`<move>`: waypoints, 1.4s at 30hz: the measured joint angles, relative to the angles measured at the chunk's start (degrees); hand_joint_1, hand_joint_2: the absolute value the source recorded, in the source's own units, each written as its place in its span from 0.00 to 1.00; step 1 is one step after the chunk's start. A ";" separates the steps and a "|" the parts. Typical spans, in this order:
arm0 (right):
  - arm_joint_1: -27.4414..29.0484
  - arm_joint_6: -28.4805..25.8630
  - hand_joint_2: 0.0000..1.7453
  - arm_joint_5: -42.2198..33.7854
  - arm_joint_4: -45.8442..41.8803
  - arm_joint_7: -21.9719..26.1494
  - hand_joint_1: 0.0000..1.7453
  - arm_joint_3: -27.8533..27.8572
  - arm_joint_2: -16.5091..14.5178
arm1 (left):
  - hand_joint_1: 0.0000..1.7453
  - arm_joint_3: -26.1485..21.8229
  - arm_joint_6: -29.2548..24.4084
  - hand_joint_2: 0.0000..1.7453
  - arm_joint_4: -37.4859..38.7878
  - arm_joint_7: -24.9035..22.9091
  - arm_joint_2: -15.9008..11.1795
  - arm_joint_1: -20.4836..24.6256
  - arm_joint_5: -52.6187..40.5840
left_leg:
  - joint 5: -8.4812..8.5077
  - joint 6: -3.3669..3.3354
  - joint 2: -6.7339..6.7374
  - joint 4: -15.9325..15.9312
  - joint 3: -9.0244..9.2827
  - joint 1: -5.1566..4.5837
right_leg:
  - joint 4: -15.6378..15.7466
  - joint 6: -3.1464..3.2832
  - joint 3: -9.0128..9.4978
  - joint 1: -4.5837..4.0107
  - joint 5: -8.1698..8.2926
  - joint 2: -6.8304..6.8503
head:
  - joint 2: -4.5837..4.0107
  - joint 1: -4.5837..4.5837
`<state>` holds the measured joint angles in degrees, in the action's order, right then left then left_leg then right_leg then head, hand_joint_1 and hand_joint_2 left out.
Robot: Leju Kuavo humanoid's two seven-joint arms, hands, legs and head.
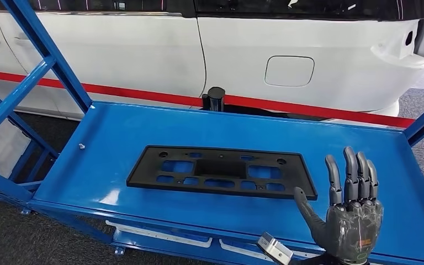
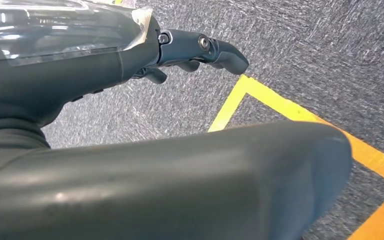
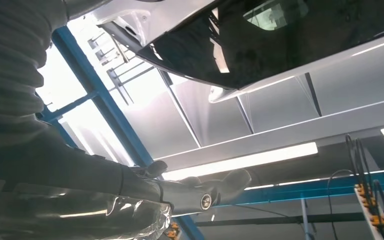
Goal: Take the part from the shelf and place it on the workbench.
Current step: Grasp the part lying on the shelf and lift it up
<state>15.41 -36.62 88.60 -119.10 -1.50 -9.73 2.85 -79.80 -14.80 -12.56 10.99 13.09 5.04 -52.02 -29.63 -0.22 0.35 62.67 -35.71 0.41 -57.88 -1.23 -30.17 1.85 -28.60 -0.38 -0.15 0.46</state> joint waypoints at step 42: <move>-9.18 9.24 1.00 1.41 15.93 -6.36 0.00 6.62 4.76 | 0.00 0.09 0.31 0.00 -0.05 -0.07 -0.19 0.00 -1.01 | 0.30 -2.00 -0.48 -6.42 7.38 -1.42 | 1.03 -1.37 -3.64 -0.71 4.60 0.06 | 0.00 0.08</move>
<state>6.23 -27.38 90.01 -103.17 -7.86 -3.11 7.61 -79.71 -14.49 -12.61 10.92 12.90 5.04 -53.02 -29.34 -2.22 -0.13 56.25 -28.33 -1.00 -56.85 -2.60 -33.80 1.14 -24.01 -0.32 -0.15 0.54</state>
